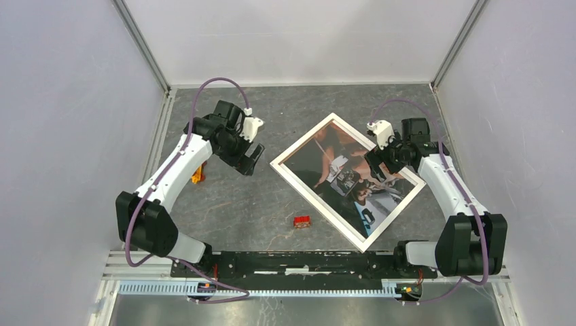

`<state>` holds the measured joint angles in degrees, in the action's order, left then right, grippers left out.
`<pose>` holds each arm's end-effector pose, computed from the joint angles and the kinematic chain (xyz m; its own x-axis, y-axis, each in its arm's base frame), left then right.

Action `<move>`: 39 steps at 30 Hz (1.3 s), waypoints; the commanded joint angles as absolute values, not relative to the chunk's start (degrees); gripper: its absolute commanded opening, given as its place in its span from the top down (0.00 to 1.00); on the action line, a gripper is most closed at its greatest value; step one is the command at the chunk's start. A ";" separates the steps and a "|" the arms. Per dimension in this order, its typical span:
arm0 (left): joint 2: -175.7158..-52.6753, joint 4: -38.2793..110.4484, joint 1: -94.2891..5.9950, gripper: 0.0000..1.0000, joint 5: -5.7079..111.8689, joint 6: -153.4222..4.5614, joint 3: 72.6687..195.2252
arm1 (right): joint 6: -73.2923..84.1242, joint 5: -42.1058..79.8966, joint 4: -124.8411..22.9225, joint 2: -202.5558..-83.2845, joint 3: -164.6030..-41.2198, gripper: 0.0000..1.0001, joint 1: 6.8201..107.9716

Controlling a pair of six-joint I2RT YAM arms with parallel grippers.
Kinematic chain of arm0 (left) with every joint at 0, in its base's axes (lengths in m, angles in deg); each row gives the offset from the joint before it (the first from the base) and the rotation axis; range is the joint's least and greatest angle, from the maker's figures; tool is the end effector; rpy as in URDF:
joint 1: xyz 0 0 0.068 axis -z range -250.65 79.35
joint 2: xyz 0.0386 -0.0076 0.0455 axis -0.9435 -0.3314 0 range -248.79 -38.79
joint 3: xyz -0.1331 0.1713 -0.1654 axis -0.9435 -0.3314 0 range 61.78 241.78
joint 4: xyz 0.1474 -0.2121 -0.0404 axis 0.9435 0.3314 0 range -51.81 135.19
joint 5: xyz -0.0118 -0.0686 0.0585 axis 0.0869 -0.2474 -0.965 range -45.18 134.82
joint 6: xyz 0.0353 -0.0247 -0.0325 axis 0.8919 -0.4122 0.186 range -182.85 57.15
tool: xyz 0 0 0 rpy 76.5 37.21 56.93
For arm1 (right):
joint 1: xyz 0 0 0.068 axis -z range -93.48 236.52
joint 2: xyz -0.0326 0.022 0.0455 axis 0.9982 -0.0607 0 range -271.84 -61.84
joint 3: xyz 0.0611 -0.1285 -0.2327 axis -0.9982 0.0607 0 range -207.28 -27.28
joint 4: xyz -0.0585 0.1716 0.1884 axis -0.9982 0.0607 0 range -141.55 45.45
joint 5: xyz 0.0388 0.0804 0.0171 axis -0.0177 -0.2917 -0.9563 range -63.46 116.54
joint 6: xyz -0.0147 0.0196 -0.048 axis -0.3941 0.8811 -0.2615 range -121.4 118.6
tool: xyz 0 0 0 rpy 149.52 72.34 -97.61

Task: Take the photo out of the frame

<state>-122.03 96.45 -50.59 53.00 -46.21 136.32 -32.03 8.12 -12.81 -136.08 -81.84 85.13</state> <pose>0.2639 -0.1017 0.2974 -0.7160 0.5632 -0.4125 0.6230 0.7821 -0.0134 0.2553 0.0174 0.2497 -0.6368 -0.4990 -0.5878 -0.5961 0.8022 -0.0352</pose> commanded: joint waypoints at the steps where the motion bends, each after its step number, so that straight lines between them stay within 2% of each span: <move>1: -122.57 94.36 -46.64 0.00 55.98 -46.13 140.44 | -34.44 7.11 -11.29 -135.95 -83.43 0.02 85.10; 5: -126.27 92.92 -39.81 0.00 51.19 -44.95 141.69 | -35.06 9.46 -11.22 -137.53 -85.06 0.02 85.42; 8: -131.46 91.51 -38.74 0.00 51.28 -48.17 145.54 | -36.04 12.96 -10.83 -141.02 -87.72 0.02 86.18; 11: -135.12 88.58 -38.64 0.00 52.07 -53.24 147.45 | -37.51 13.08 -9.54 -145.41 -90.62 0.02 91.18; 18: -139.09 86.78 -37.18 0.00 50.88 -56.54 143.52 | -42.42 10.26 -2.08 -155.09 -96.90 0.02 99.40; 21: -137.99 83.18 -36.81 0.00 50.60 -57.56 138.01 | -43.81 10.10 -1.19 -156.42 -96.50 0.02 100.19; 30: -141.80 79.94 -36.88 0.00 52.52 -64.88 134.57 | -45.64 9.18 0.51 -162.02 -95.91 0.05 100.72; 39: -147.32 75.06 -37.01 0.00 54.04 -68.03 138.22 | -47.43 6.90 4.05 -166.25 -95.84 0.08 101.47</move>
<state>-145.07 79.12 -37.02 53.00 -64.44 134.94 -46.11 9.98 -0.81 -165.19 -94.96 101.27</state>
